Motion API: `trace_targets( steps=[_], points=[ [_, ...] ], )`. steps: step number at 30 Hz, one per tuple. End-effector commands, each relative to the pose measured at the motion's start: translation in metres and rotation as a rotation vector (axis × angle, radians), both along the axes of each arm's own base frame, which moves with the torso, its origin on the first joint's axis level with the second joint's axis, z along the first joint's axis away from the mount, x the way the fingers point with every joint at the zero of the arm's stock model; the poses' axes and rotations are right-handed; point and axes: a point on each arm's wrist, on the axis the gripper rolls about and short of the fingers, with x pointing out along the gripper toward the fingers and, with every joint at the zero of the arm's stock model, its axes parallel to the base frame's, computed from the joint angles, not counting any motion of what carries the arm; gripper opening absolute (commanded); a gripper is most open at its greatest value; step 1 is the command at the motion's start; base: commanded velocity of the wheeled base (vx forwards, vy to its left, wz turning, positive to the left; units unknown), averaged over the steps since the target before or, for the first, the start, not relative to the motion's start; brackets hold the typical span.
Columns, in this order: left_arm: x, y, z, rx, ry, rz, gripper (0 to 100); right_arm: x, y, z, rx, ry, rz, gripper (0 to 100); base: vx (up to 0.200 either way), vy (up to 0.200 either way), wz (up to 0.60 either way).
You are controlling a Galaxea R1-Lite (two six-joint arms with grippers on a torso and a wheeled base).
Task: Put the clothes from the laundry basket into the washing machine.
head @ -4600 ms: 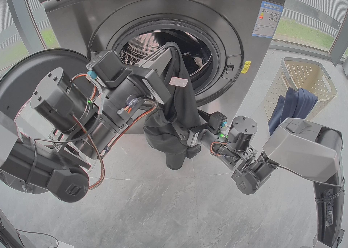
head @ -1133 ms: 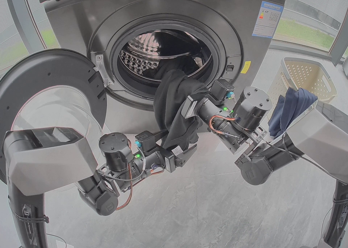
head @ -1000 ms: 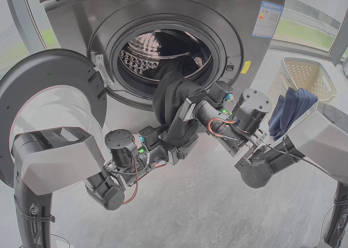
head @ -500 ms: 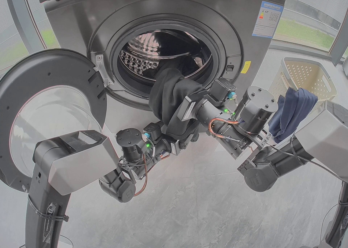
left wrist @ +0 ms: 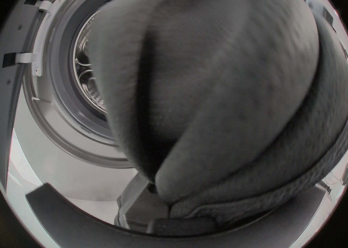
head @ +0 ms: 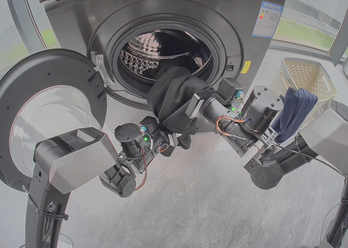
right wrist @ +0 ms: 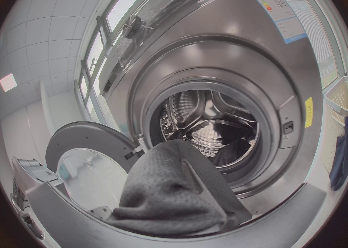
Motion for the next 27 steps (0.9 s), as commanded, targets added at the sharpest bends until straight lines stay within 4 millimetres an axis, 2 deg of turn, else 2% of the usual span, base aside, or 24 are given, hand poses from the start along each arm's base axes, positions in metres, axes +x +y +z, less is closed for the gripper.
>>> trace_targets(
  steps=[1,2,4,9,15,20,21,25,27],
  points=[
    [-0.004,0.014,0.033,-0.048,-0.043,0.033,0,0.016,-0.033,-0.011,-0.021,0.046,-0.089,0,0.000,0.000,0.00],
    [-0.005,0.014,0.035,-0.052,-0.044,0.032,0,0.016,-0.034,-0.013,-0.025,0.049,-0.094,0,0.000,0.000,0.00],
    [-0.013,0.020,0.053,-0.073,-0.058,0.032,0,0.019,-0.045,-0.028,-0.058,0.091,-0.116,0,0.000,0.000,0.00],
    [-0.032,0.026,0.074,-0.085,-0.070,0.021,0,0.022,-0.045,-0.044,-0.074,0.112,-0.120,0,0.000,0.000,0.00],
    [-0.051,0.028,0.087,-0.087,-0.068,0.004,0,0.031,-0.046,-0.059,-0.089,0.139,-0.137,0,0.000,0.000,0.00],
    [-0.054,0.030,0.087,-0.086,-0.062,0.010,0,0.031,-0.045,-0.056,-0.076,0.120,-0.135,0,0.000,0.000,0.00],
    [-0.055,0.030,0.089,-0.088,-0.064,0.011,0,0.028,-0.044,-0.054,-0.073,0.116,-0.129,100,0.000,0.000,0.00],
    [-0.059,0.029,0.094,-0.096,-0.072,0.005,0,0.023,-0.045,-0.046,-0.051,0.114,-0.116,100,0.000,0.000,0.00],
    [-0.065,0.032,0.098,-0.096,-0.073,0.003,0,0.006,-0.047,-0.044,-0.071,0.126,-0.078,100,0.000,0.000,0.00]
  ],
)
